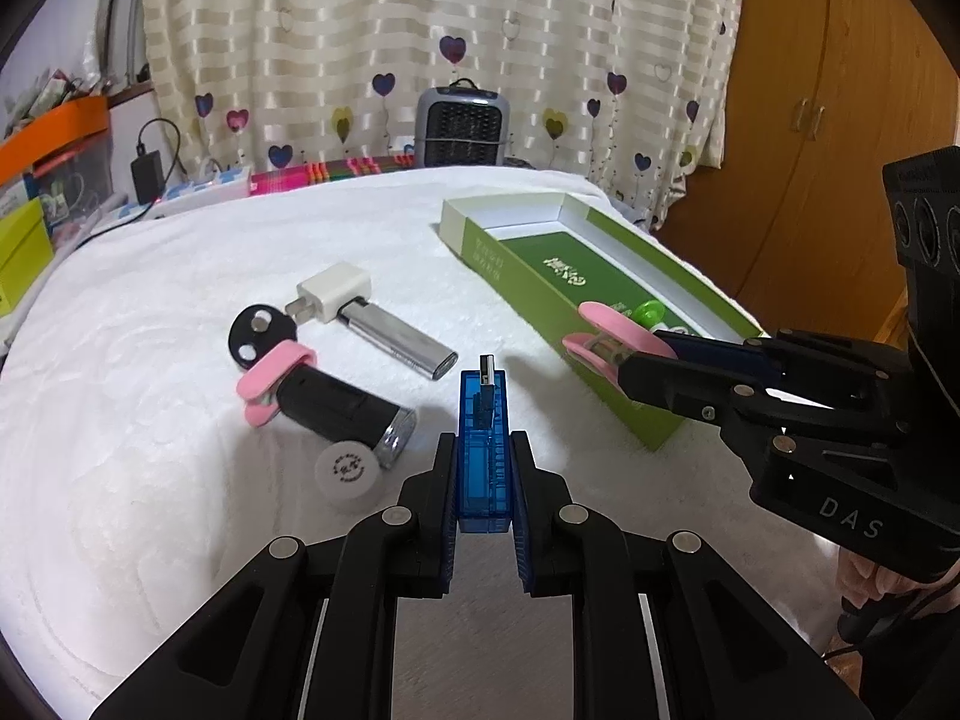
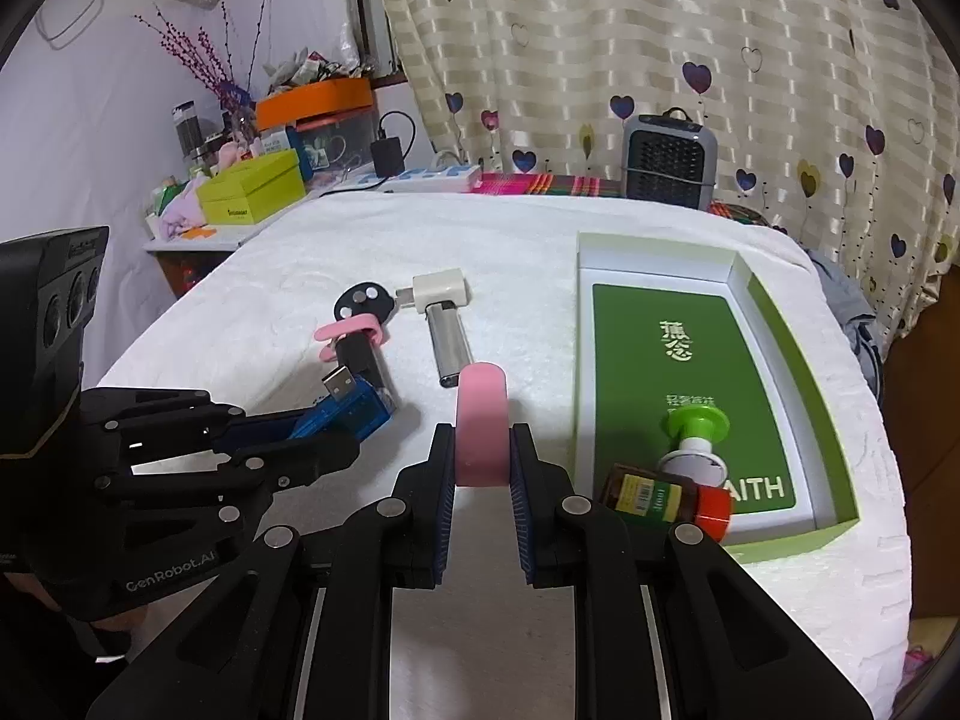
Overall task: Organize rigid objects
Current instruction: 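Carry the USB drive and pink clip into the green box with both tools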
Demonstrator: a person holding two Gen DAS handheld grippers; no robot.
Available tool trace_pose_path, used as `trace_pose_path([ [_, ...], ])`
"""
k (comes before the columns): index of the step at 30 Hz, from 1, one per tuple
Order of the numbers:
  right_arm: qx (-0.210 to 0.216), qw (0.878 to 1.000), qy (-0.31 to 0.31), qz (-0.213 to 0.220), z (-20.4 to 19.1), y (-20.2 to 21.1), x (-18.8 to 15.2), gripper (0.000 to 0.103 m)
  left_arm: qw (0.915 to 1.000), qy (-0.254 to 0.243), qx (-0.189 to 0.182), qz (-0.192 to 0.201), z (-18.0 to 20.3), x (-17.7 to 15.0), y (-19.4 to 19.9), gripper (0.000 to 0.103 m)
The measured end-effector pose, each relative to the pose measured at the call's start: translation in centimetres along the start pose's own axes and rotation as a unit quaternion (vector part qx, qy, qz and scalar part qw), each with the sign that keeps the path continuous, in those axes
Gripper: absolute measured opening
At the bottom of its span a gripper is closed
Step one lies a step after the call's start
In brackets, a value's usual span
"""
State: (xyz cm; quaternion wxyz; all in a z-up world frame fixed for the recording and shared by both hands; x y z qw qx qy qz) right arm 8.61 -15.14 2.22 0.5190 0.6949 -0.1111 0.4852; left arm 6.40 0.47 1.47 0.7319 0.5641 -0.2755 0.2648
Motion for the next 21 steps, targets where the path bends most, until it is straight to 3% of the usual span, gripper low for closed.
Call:
trace_pose_path([
  [21, -0.014, 0.999, -0.022, 0.019, 2.5, 1.6, -0.4, 0.018, 0.9997, -0.018, -0.019, 0.001, 2.8, 1.5, -1.1, 0.015],
])
Point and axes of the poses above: each gripper's, at about its wrist camera, not at the fingertips, and y roughly against the way its jaws point, z to its right, x to its top, the point moved 3 cm from there along -y, roughly the way its jaws point, and after that the axes turned 7 degrees about y, right-handed, at the moved point
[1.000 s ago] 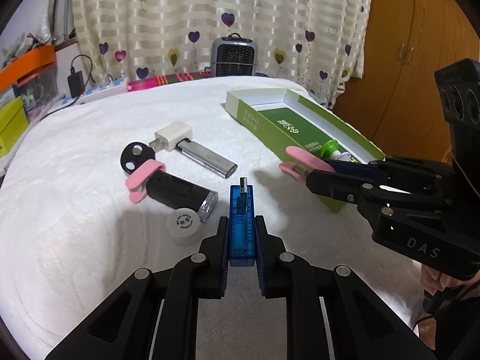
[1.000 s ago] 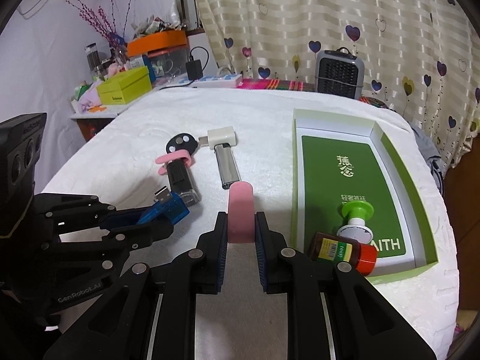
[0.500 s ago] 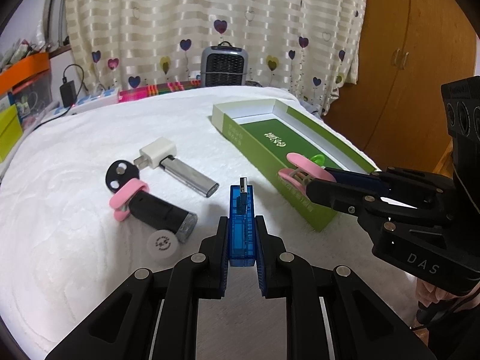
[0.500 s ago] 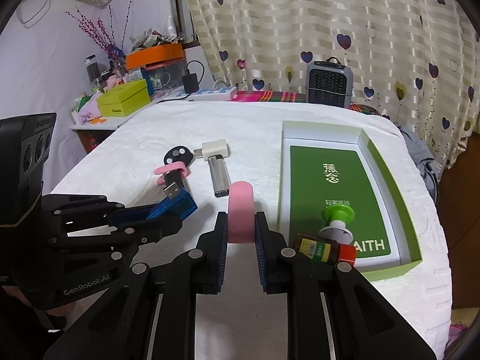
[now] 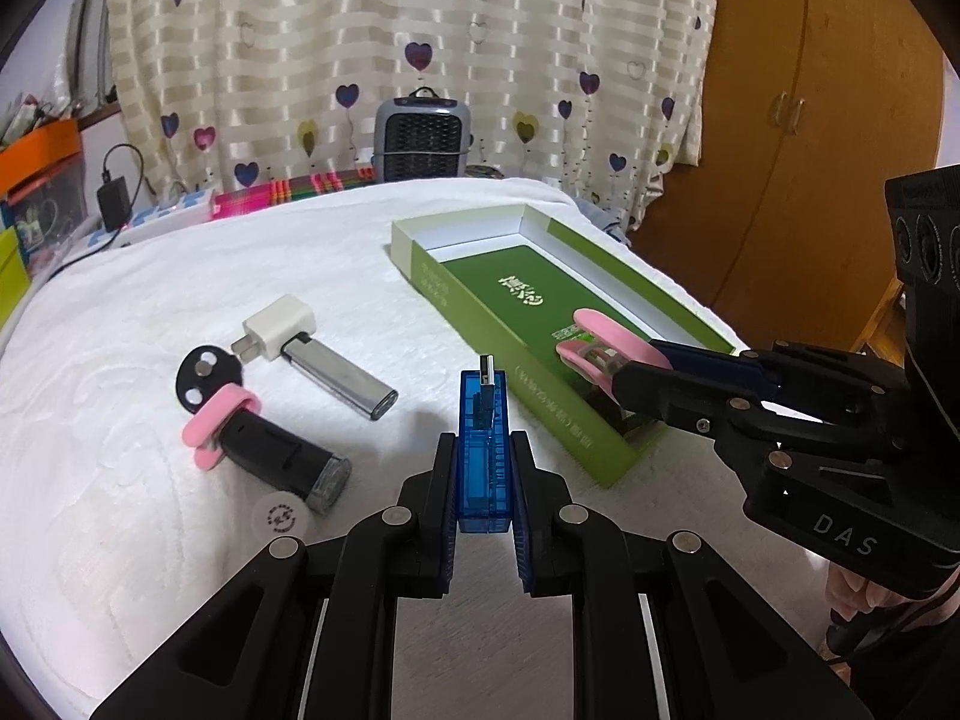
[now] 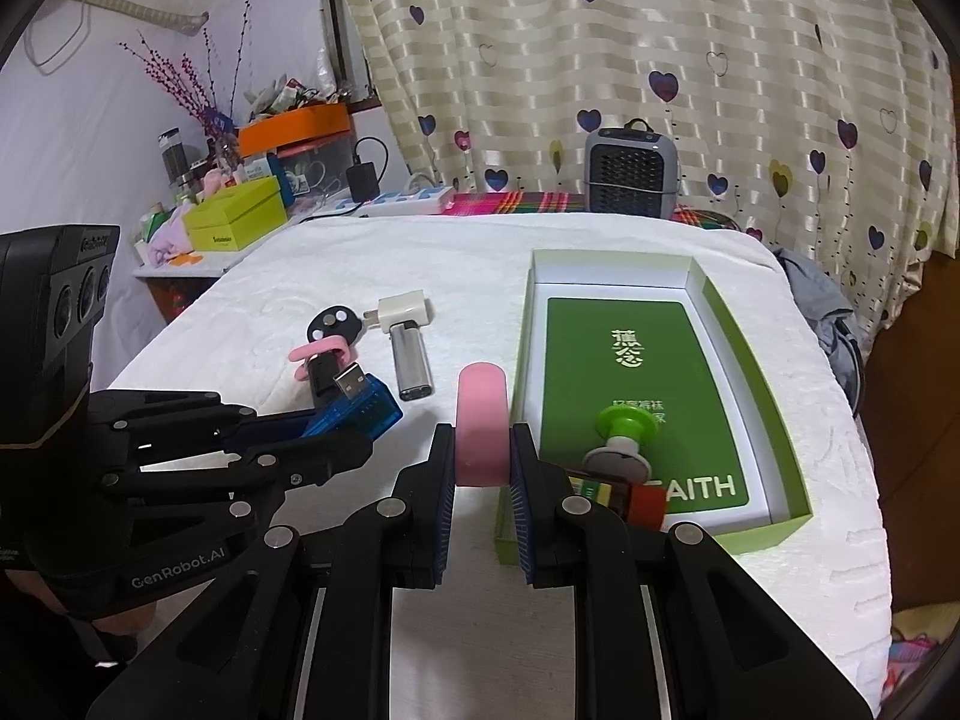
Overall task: Organize rigid objects
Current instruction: 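Carry the USB drive and pink clip into the green box with both tools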
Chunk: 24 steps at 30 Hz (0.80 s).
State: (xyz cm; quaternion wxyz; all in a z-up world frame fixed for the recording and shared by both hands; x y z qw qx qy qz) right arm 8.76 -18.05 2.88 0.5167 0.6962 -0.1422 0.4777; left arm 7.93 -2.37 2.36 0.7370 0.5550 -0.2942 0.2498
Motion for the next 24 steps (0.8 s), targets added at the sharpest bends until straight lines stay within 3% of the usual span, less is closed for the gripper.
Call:
trace_pose_path([
  [24, -0.049, 0.997, -0.051, 0.015, 6.3, 1.4, -0.2, 0.018, 0.9994, -0.024, -0.025, 0.001, 4.2, 2.8, -2.8, 0.015],
])
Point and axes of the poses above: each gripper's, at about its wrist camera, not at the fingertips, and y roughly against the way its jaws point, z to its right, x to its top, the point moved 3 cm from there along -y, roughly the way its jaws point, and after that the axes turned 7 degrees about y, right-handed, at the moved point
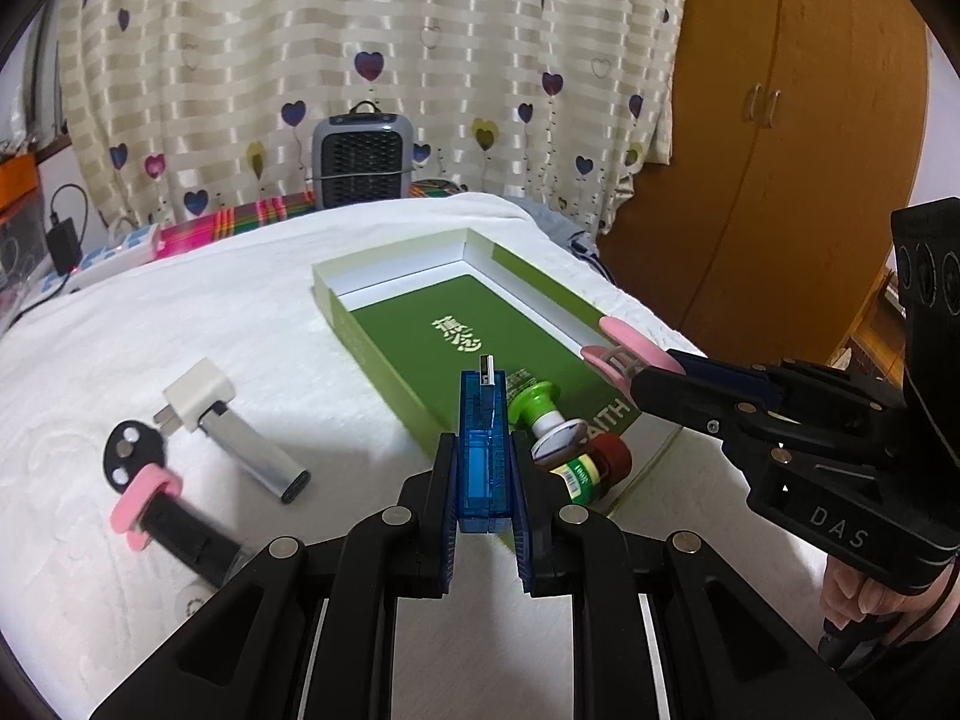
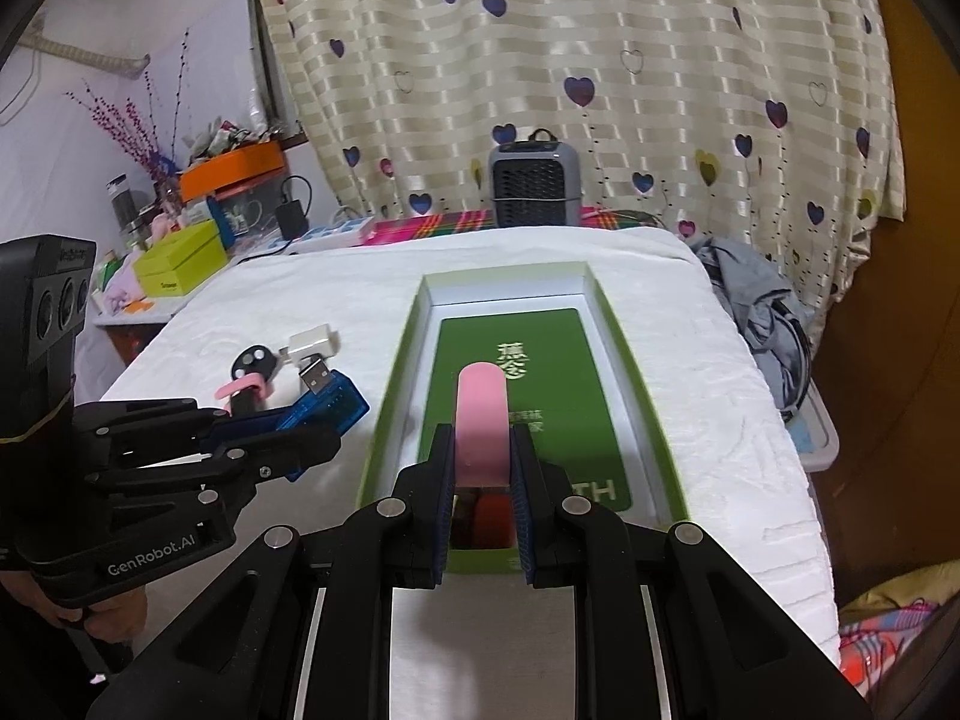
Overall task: Organize rigid objects
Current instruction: 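Carry the USB drive and pink clip into the green box with both tools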
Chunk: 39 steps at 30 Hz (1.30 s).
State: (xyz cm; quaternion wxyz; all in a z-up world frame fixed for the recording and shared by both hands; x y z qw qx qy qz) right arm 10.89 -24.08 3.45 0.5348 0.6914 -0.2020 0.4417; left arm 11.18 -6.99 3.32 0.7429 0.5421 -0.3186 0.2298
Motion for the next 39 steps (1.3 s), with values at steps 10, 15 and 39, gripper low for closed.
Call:
trace_pose_path([
  [10, -0.002, 1.000, -0.014, -0.005, 1.6, -1.0, -0.3, 0.018, 0.9999, -0.005, -0.004, -0.008, 1.1, 0.9, -2.2, 0.015],
  [15, -0.005, 1.000, -0.020, -0.011, 2.4, -1.8, -0.3, 0.018, 0.9999, -0.002, -0.005, -0.010, 1.1, 1.2, -3.0, 0.015],
  [39, -0.002, 0.998, -0.030, -0.056, 3.5, -5.4, -0.8, 0.018, 0.9991, -0.022, 0.006, -0.035, 1.4, 1.0, -6.4, 0.015],
])
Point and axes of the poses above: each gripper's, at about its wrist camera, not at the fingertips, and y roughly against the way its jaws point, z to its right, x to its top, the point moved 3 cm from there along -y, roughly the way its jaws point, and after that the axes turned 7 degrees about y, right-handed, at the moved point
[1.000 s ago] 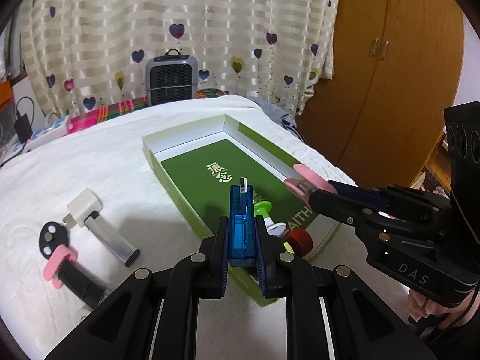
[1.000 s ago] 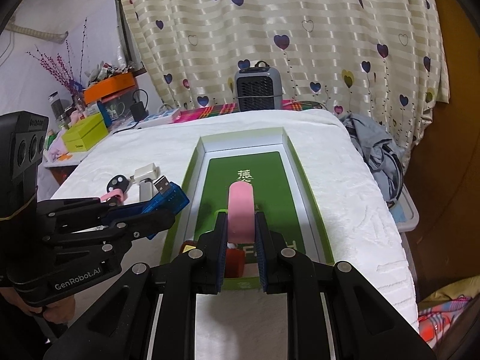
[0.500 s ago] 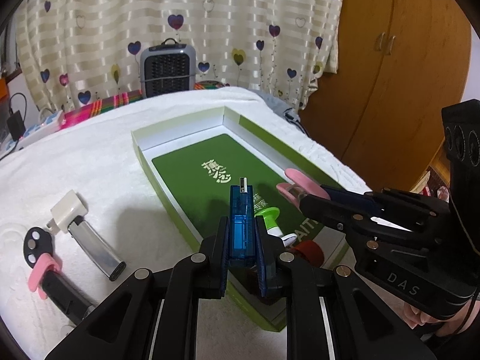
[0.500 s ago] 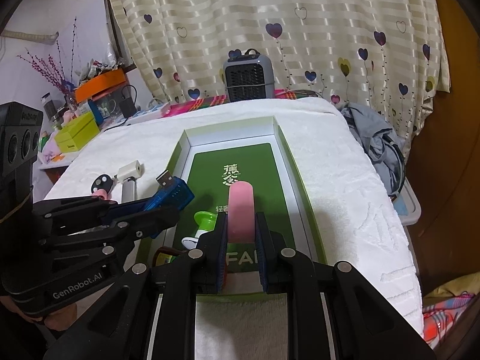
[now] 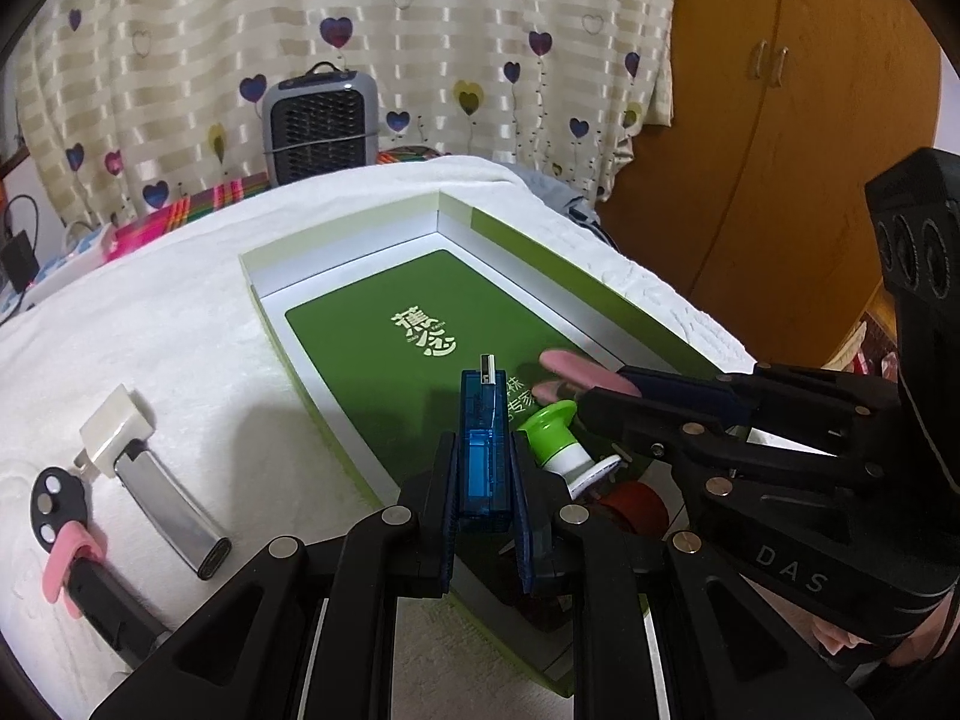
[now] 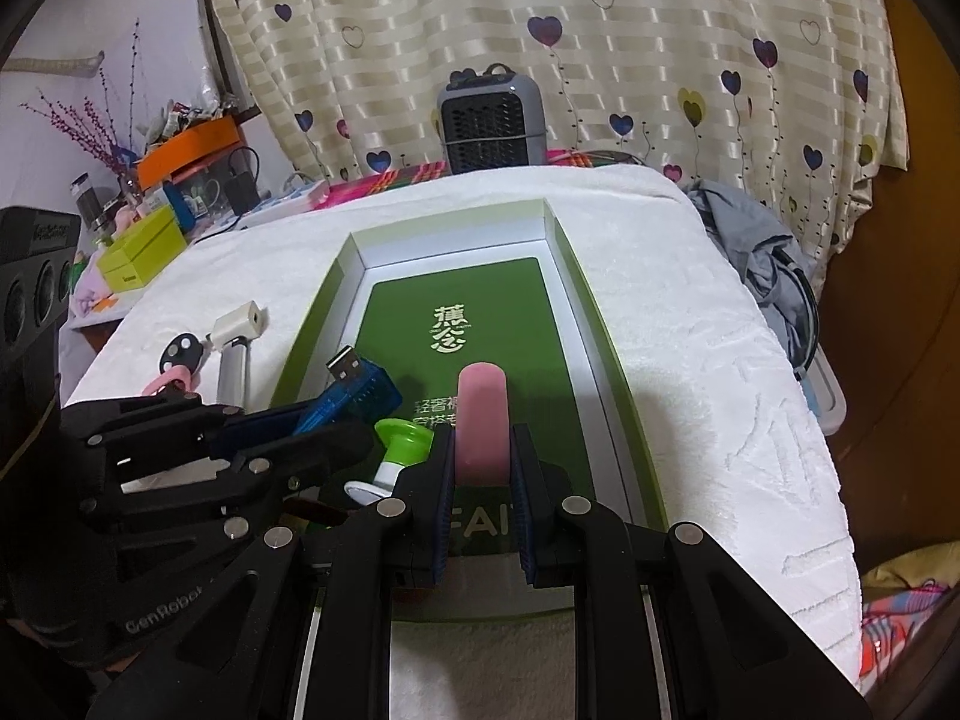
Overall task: Organize rigid objects
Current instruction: 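Carry the USB drive and pink clip into the green box with both tools, then open both tools to release the items and withdraw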
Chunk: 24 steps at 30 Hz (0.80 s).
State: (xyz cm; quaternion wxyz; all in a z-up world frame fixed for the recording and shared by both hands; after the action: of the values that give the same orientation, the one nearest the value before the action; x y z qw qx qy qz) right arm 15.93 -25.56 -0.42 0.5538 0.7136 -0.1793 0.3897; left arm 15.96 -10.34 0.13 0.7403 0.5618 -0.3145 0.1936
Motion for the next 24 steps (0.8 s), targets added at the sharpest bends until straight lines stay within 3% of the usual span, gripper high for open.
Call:
trace_pose_path([
  [5, -0.001, 1.000, 0.004, -0.009, -0.2, -0.3, -0.1, 0.018, 0.9997, -0.021, 0.010, 0.005, 0.5, -0.2, 0.0, 0.017],
  [9, -0.005, 1.000, 0.007, -0.011, -0.3, -0.3, -0.1, 0.020, 0.9998, -0.015, -0.007, 0.005, 0.4, -0.2, 0.2, 0.020],
  [16, -0.031, 0.999, 0.008, -0.017, -0.3, -0.2, -0.3, 0.034, 0.9995, -0.029, -0.003, 0.009, 0.1, -0.4, 0.5, 0.020],
  [24, -0.042, 0.999, 0.005, -0.018, -1.3, 0.0, -0.5, 0.035, 0.9995, -0.029, -0.008, 0.007, -0.6, -0.5, 0.9, 0.020],
])
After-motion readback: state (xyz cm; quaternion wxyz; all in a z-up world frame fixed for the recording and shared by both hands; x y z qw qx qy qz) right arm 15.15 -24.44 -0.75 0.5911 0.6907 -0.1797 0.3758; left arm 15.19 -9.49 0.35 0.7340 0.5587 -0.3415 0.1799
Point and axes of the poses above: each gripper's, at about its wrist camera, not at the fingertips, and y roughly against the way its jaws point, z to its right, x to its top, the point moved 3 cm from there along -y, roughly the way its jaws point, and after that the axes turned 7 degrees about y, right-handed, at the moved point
